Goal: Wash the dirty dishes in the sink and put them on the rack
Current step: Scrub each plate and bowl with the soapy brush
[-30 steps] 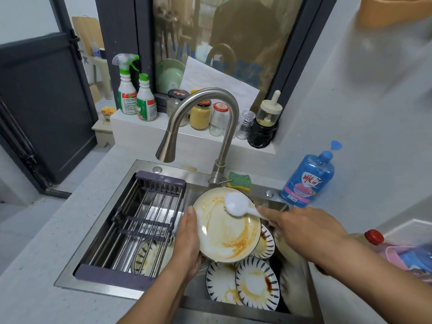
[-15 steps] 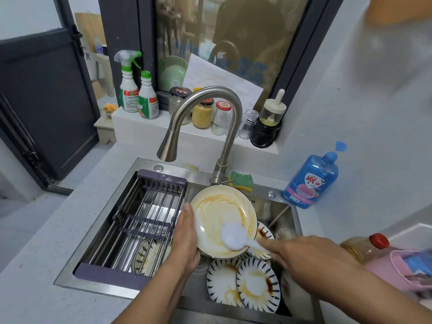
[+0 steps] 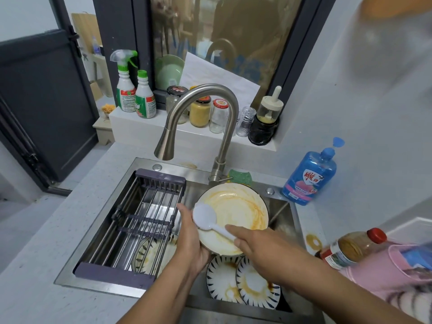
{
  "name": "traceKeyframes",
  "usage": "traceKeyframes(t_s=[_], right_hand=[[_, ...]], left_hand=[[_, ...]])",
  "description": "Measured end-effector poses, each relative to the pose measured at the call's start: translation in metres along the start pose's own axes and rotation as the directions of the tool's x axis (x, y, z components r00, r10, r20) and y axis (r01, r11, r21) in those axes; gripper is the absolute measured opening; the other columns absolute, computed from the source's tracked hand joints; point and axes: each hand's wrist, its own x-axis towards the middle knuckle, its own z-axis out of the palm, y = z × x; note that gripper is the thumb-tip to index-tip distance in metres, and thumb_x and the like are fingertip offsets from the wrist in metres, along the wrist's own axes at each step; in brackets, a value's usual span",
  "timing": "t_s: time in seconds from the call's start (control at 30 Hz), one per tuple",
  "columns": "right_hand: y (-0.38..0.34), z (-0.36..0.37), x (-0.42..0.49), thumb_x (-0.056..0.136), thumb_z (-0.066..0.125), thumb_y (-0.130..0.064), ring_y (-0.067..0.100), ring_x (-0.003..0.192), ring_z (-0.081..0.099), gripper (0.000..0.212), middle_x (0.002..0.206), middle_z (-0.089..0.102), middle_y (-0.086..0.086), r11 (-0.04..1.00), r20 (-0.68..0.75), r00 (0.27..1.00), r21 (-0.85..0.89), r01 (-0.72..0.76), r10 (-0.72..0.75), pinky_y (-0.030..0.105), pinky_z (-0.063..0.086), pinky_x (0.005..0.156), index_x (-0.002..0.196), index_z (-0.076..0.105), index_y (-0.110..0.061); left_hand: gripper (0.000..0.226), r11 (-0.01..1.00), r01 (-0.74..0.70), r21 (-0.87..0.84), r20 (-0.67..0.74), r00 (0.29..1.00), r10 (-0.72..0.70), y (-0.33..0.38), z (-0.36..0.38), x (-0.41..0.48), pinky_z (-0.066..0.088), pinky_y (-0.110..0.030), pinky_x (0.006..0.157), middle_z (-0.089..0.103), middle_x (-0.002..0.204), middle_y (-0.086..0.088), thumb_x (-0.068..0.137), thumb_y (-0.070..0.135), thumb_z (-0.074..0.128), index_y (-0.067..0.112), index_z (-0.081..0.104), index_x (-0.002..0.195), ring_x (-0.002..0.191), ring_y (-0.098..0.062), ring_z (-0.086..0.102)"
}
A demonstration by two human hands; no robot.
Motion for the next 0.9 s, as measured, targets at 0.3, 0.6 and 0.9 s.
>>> traceKeyframes(t_s=[0.3,0.6,0.9], right_hand=[[0.009,-0.045,-0.029,0.107,0.033,-0.051,0.017,0.118,0.057,0.042,0.135,0.060,-0.012,0.936,0.168,0.982,-0.321,0.143,-0.092,0.040,0.048,0.093,0.148,0.028,-0.061],[0.002,-0.034,-0.017,0.111,0.031,-0.034,0.028,0.091,0.062,0.054,0.094,0.057,-0.001,0.843,0.038,0.992,-0.525,0.121,-0.118,0.040,0.050,0.071,0.152,0.006,-0.059],[0.006,-0.021,0.001,0.111,0.034,-0.026,0.025,0.070,0.046,0.063,0.080,0.041,-0.001,0.814,-0.113,0.986,-0.580,0.037,-0.125,0.033,0.028,0.050,0.154,0.000,-0.057]], left_hand=[[0.051,0.982,-0.103,0.158,0.025,0.995,0.100,0.017,-0.006,0.003,0.062,-0.039,0.063,0.070,0.116,-0.007,0.102,0.058,0.038,0.024,0.052,0.137,0.101,-0.028,0.071],[0.070,0.947,-0.094,0.306,-0.020,0.994,0.105,0.013,-0.004,0.001,0.061,-0.055,0.080,0.065,0.120,-0.010,0.090,0.072,0.043,0.035,0.044,0.149,0.105,-0.039,0.068],[0.056,0.923,-0.163,0.349,0.022,0.986,0.166,0.010,-0.014,0.006,0.063,-0.044,0.072,0.073,0.106,-0.016,0.092,0.065,0.050,0.020,0.061,0.123,0.096,-0.037,0.071]])
